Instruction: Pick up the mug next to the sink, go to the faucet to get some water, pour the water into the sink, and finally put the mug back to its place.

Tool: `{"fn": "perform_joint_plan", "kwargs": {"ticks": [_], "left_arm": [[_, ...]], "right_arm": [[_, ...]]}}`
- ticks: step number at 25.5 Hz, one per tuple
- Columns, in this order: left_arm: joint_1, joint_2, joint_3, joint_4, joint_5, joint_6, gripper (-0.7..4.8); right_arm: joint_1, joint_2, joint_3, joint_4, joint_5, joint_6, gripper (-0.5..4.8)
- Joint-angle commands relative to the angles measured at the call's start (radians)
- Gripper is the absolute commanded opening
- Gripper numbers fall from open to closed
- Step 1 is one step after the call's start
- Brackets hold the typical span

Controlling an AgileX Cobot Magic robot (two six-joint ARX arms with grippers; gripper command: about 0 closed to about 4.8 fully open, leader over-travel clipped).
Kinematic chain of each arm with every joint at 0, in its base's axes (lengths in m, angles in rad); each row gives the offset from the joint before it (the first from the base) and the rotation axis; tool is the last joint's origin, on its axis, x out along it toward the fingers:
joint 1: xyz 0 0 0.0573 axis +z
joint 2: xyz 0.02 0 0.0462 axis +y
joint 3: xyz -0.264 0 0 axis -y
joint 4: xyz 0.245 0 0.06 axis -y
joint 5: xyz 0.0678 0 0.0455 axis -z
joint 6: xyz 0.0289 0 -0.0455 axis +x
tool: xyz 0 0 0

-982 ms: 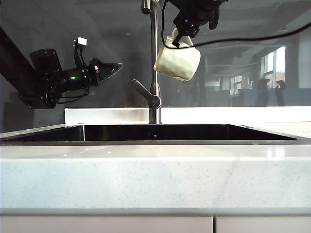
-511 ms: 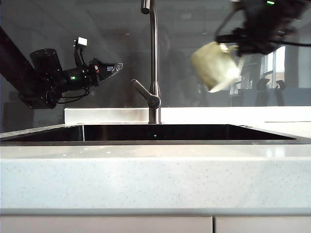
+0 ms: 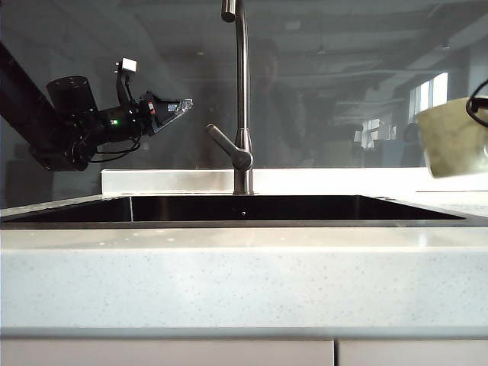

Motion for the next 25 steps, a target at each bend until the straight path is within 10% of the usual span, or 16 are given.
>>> {"fn": "perform_joint_plan", "kwargs": {"ticks": [1, 25], "left_arm": [[-0.008, -0.007, 0.003, 0.012, 0.000, -0.003, 3.71], [-0.013, -0.007, 0.003, 0.012, 0.000, -0.003, 3.71]], "right_arm": [[-0.004, 0.026, -0.001, 0.102, -0.007, 0.018, -0.01], [0.007, 0.203, -0.007, 0.262, -0.041, 0.093, -0.01]]}}
